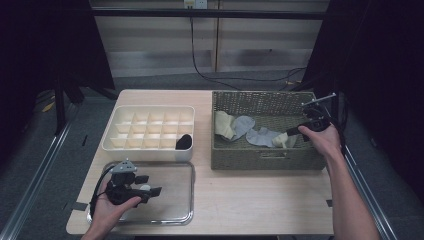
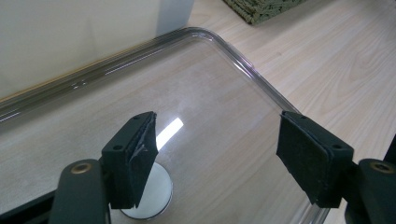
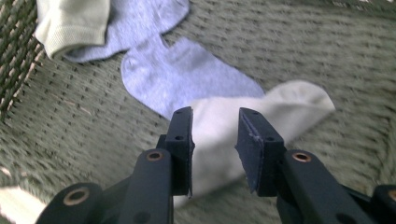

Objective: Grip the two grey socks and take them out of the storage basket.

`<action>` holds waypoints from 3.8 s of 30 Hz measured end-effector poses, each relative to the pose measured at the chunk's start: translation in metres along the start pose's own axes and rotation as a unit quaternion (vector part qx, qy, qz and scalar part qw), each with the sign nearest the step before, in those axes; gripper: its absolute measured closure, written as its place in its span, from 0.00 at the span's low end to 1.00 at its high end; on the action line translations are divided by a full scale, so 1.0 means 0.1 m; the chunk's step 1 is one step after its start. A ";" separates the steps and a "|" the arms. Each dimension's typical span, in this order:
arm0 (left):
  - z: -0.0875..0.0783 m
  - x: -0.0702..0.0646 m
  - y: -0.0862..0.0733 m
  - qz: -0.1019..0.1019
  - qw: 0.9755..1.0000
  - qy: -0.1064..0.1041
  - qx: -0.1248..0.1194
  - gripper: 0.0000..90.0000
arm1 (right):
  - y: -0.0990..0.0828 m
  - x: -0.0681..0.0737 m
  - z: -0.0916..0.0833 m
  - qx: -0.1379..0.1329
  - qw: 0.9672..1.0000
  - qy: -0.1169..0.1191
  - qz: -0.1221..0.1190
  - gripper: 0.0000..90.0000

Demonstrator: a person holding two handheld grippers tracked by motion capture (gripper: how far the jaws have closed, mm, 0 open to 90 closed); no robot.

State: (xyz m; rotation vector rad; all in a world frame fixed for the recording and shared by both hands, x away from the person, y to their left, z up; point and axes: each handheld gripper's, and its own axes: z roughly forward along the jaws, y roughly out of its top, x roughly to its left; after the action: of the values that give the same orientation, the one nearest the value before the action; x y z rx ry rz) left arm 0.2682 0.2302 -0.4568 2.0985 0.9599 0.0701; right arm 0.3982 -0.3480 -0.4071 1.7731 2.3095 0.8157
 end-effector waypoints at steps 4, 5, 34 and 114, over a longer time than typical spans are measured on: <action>0.01 0.01 0.00 0.000 1.000 0.000 0.001 0.32 | 0.18 0.11 0.10 -0.002 1.000 0.004 -0.016 0.69; 0.00 0.01 0.00 0.000 1.000 0.000 0.001 0.32 | 0.24 0.16 0.14 0.000 1.000 0.003 -0.018 0.69; -0.02 0.03 -0.02 -0.004 1.000 -0.002 0.000 0.32 | 0.59 0.30 1.04 0.060 0.998 0.002 0.001 0.54; 0.09 -0.07 0.06 -0.008 1.000 -0.008 -0.021 0.34 | 0.10 0.57 -0.68 -0.152 0.984 0.093 -0.004 0.93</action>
State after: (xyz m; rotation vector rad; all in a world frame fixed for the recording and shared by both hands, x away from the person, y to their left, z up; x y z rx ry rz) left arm 0.2699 0.2171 -0.4571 2.0500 0.9591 0.0646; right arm 0.3619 -0.3173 -0.3313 1.6140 2.1479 1.3040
